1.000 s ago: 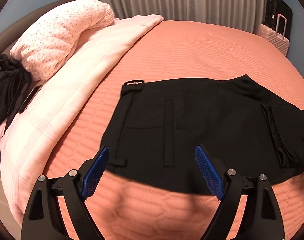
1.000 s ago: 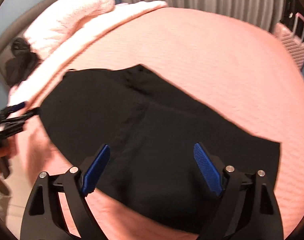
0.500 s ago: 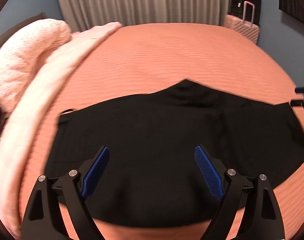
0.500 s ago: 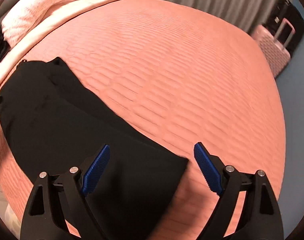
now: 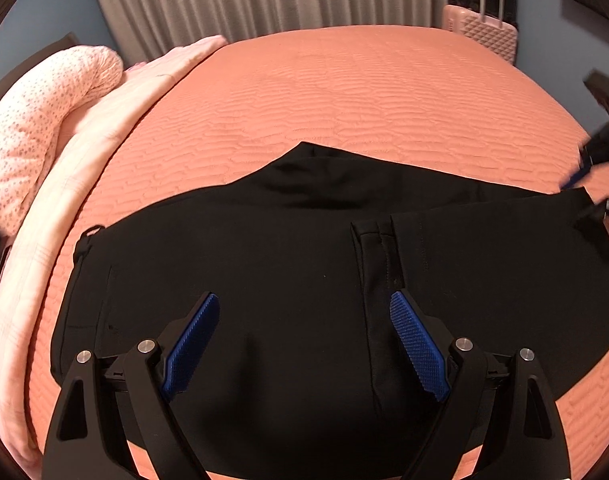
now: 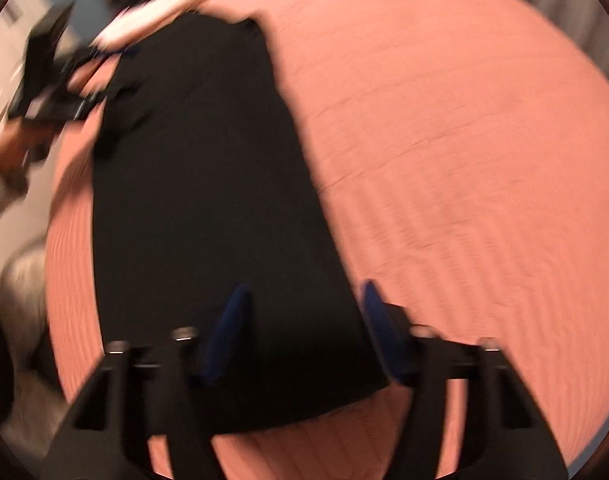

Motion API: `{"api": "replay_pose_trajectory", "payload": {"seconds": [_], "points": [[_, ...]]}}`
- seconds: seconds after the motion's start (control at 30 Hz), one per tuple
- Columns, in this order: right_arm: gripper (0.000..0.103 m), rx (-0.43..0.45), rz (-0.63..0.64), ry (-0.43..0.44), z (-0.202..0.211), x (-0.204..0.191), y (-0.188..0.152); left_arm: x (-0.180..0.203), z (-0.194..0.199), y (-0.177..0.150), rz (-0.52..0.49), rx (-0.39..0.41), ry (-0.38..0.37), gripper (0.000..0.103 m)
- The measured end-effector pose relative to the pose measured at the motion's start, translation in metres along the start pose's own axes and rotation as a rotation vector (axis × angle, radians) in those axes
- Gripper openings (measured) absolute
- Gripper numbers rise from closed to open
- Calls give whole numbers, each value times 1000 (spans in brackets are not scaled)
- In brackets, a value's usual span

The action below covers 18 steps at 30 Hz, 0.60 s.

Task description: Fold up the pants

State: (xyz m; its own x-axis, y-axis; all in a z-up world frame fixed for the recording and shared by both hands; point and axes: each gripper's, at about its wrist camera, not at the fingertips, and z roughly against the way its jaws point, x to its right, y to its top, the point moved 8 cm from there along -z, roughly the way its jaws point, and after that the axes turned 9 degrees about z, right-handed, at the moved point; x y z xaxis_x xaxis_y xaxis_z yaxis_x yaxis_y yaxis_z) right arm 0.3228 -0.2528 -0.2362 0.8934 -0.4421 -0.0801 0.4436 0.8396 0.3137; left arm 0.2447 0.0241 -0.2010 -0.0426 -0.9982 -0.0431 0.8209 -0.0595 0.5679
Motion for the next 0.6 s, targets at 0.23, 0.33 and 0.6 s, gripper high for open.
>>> {"api": "replay_pose_trajectory", "payload": {"seconds": [0.23,0.33,0.6], "points": [[7,-28,86,-37,22,1,-37,4,-3,5,35,3,17,85],[10,-54,50,-67,18,12,-49,9,-5,4,28,5,11,85],[86,195,-161,-519,100,12,2,-23,14,-4,96,20,-25,85]]}}
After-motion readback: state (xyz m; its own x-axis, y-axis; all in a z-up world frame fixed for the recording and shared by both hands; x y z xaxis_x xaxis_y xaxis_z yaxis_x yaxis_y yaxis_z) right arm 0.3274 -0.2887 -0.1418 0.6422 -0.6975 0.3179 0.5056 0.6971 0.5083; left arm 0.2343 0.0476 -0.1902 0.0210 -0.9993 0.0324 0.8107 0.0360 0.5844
